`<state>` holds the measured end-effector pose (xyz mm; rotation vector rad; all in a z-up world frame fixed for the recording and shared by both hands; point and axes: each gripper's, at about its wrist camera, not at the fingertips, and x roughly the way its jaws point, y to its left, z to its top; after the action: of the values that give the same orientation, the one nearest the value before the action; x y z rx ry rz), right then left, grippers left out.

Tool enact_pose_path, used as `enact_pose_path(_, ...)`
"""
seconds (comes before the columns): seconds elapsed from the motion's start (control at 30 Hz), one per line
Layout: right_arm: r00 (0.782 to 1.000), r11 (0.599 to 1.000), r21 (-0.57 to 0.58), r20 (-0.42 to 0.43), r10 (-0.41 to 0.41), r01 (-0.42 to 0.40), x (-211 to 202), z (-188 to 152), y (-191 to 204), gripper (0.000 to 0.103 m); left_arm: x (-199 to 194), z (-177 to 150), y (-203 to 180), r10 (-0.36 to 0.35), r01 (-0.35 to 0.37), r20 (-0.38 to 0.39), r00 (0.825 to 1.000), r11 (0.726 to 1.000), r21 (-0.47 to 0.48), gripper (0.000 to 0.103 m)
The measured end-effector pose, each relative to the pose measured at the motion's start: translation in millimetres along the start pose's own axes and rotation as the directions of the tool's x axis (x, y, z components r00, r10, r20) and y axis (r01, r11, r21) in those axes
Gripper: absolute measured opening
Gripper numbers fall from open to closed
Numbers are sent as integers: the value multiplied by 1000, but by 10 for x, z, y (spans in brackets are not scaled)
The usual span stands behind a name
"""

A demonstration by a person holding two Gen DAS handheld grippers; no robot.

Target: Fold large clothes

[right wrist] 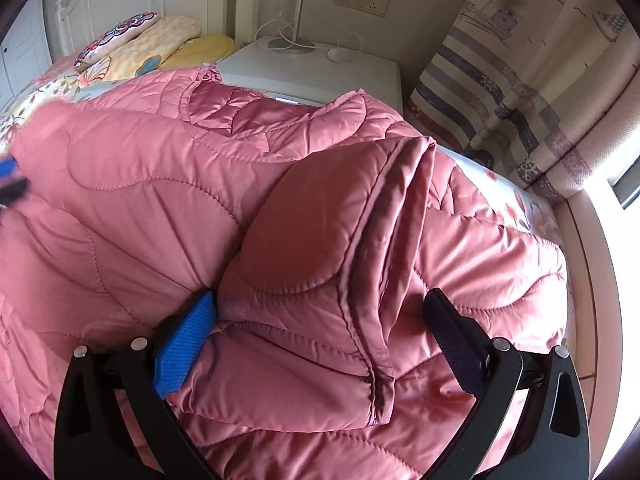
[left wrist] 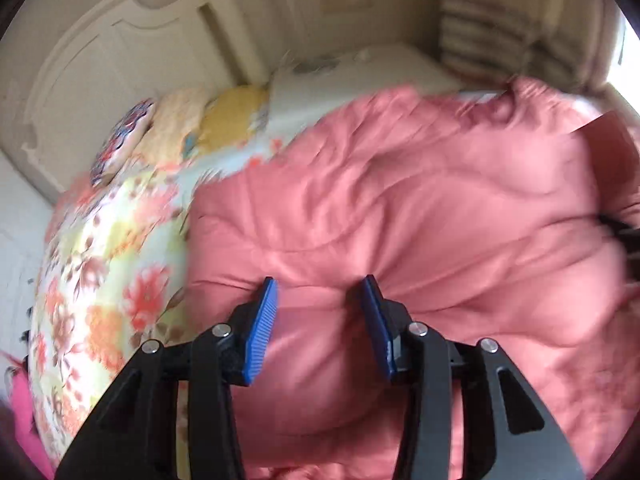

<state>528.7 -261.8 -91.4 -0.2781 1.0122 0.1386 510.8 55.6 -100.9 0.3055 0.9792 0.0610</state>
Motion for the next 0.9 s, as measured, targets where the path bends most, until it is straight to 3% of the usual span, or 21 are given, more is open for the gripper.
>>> enact_pose_path(0.07, 1000, 1000, 13, -3, -17, 17, -134, 9, 6, 98, 16, -79, 12, 26, -26, 25, 999, 999, 23, 44)
enact_pose_path(0.2, 992, 998, -50, 122, -43, 50, -453, 8, 225, 98, 15, -106, -13, 33, -36, 47, 998, 997, 63, 45)
enact_pose_path(0.27, 995, 997, -39, 75, -64, 67, -286, -55, 228, 98, 13, -132, 16, 13, -17, 62, 998, 997, 69, 45)
enact_pose_path(0.37, 994, 993, 53, -21, 104, -103, -71, -216, 96, 98, 26, -186, 11, -1, -6, 82, 997, 997, 83, 45)
enact_pose_path(0.43, 990, 990, 48, -41, 136, -134, -146, -261, 56, 98, 6, -205, 16, -15, 7, 92, 996, 996, 91, 45)
enact_pose_path(0.53, 992, 992, 40, -39, 120, -118, -330, -226, 29, 98, -1, -209, 10, -22, 11, 100, 995, 994, 107, 46)
enact_pose_path(0.67, 995, 997, 43, 75, 60, -64, -524, -123, 56, 98, 6, -204, 24, -33, 21, 102, 994, 994, 110, 47)
enact_pose_path(0.73, 999, 998, 50, 17, 44, -45, -307, -92, 54, 98, 4, -209, 33, -38, 25, 106, 994, 993, 116, 47)
enact_pose_path(0.8, 994, 996, 25, -68, 87, -85, -94, -192, 113, 98, 8, -213, 48, -44, 32, 106, 993, 993, 112, 48)
enact_pose_path(0.9, 993, 994, 35, -45, 106, -105, -134, -274, 73, 98, 9, -230, 41, -42, 29, 113, 993, 993, 116, 49)
